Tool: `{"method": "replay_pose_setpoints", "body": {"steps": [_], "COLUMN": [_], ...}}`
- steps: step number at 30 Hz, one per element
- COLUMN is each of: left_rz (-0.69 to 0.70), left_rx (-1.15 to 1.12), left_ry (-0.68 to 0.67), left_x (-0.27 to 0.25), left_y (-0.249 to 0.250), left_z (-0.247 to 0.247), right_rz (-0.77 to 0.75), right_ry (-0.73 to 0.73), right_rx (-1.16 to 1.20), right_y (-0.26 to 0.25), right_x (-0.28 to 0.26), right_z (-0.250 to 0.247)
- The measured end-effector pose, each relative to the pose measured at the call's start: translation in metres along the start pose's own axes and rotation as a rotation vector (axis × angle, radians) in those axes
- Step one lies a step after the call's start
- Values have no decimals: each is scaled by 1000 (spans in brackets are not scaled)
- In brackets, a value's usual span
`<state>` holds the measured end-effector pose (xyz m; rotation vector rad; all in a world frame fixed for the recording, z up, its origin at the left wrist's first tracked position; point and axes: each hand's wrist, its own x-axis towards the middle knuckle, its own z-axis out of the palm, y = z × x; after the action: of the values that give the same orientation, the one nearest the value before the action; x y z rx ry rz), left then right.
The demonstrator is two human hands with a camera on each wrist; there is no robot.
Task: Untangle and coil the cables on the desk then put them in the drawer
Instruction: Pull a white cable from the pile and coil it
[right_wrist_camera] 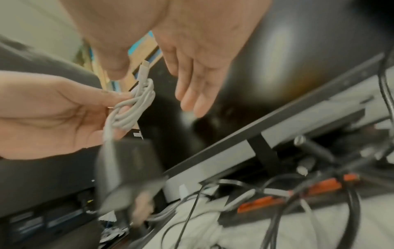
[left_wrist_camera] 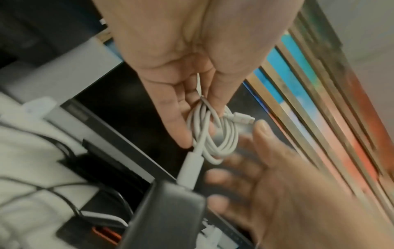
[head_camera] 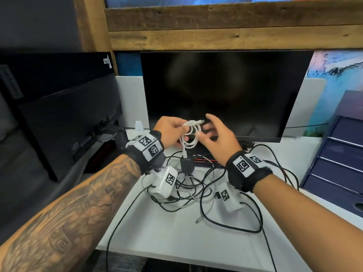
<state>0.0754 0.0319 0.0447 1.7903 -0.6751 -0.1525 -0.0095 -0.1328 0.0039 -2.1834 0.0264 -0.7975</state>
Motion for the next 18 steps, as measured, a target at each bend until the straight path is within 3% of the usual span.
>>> {"method": "replay_pose_setpoints", "body": {"steps": [2,5,11,15,18], "left_rz": [-56,-117,-172,-237,-291], "left_rx": [-210,-409,-364,-186,-126], "left_ry": [64,104,241,333,407], "left_x": [0,-3,-10,-16,-23], "left_y": [-2,-6,-32,-68,-90], "left_z": [-1,-9,-43,-75,-93], "right_rz": [128,188,217,185,156], "right_ry": [-192,-454,-424,-318,-334], "right_rx": [98,48,136,278,324], "right_y": [1,0,0,-11,-20], "right_x": [-8,-21,-17,-7,5], "right_z": [13,31,57,75,95]}}
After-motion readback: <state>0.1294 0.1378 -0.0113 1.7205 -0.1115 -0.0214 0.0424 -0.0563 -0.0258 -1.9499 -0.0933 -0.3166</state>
